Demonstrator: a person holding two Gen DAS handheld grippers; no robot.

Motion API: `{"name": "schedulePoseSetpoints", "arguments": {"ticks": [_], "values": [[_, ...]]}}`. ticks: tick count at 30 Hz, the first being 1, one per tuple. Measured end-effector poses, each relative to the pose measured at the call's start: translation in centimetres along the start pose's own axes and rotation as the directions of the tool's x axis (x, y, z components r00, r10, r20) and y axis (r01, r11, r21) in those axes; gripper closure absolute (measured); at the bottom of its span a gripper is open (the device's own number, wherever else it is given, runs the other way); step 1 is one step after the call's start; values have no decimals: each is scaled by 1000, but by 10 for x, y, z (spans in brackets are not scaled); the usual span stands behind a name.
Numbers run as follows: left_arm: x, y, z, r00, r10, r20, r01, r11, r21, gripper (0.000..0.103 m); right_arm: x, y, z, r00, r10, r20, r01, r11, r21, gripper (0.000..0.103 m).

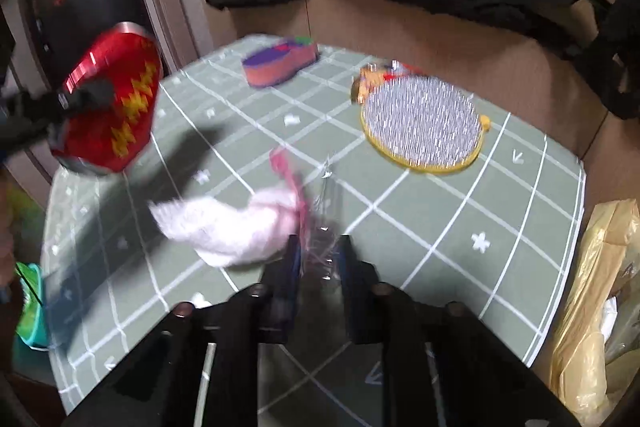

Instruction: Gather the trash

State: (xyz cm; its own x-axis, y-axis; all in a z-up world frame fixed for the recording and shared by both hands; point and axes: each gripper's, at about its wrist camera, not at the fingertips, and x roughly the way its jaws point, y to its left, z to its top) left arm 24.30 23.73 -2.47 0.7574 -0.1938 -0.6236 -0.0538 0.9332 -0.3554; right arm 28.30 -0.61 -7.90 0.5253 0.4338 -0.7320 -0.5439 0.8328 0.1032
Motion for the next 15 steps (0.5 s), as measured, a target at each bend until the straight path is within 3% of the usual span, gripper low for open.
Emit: {"name": "schedulePoseSetpoints", "arguments": {"ticks": [7,15], "values": [[-8,-13,-4,999,23,43,-24,999,39,75,-29,-6,13,997,18,73,-19,1000,16,90],[-39,-76,16,982,35,188,-70,981,182,75,-85,-11,36,980,4,198,-6,1000,12,90]]}}
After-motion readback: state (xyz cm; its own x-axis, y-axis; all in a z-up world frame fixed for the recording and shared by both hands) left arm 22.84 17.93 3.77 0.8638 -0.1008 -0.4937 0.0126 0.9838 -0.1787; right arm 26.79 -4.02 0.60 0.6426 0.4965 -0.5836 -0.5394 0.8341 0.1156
